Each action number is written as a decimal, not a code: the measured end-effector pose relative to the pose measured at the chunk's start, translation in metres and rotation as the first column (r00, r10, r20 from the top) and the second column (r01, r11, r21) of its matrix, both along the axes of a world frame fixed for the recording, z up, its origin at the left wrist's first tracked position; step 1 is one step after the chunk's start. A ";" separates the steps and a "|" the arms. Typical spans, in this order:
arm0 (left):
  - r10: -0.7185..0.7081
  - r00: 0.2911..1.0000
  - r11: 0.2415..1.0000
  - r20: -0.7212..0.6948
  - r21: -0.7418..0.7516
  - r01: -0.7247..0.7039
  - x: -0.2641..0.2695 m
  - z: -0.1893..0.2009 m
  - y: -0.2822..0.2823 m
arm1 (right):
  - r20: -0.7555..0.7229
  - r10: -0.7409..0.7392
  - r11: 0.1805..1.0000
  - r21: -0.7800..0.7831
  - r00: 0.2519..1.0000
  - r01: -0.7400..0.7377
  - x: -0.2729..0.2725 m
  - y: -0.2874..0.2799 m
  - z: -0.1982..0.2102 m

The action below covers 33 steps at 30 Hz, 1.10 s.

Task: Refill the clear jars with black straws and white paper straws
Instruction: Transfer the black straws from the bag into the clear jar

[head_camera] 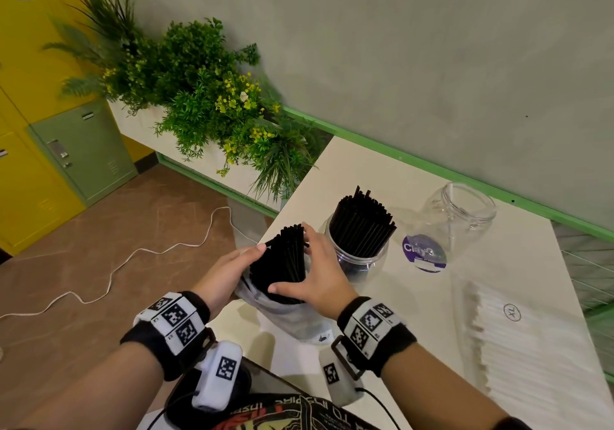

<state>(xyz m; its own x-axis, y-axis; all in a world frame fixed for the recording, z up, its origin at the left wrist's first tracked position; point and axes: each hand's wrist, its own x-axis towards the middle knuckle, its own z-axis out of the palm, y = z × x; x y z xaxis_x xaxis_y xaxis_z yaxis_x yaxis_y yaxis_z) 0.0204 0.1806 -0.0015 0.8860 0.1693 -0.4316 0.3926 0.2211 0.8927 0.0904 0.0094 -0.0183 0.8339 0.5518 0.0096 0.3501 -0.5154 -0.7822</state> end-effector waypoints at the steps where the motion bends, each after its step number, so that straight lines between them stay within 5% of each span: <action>1: -0.001 1.000 1.000 -0.005 -0.005 0.001 -0.001 0.000 0.000 | 0.014 0.001 1.000 -0.014 1.000 -0.001 -0.001 0.001 -0.001; 11: 0.010 1.000 0.999 -0.026 -0.033 -0.011 -0.002 -0.004 0.000 | 0.001 -0.064 0.988 0.139 0.998 0.063 -0.008 -0.005 0.003; 17: 0.015 1.000 1.000 -0.006 0.007 -0.015 0.000 0.000 -0.003 | -0.197 -0.158 0.938 0.276 0.968 0.209 -0.006 -0.023 0.021; 24: 0.004 1.000 1.000 0.002 0.028 -0.004 0.002 0.001 -0.006 | -0.101 -0.346 0.840 0.410 0.933 0.355 -0.003 -0.028 0.047; 33: -0.005 1.000 0.999 0.011 0.050 0.005 0.004 0.000 -0.009 | -0.040 -0.354 0.699 0.652 0.934 0.293 0.002 -0.027 0.099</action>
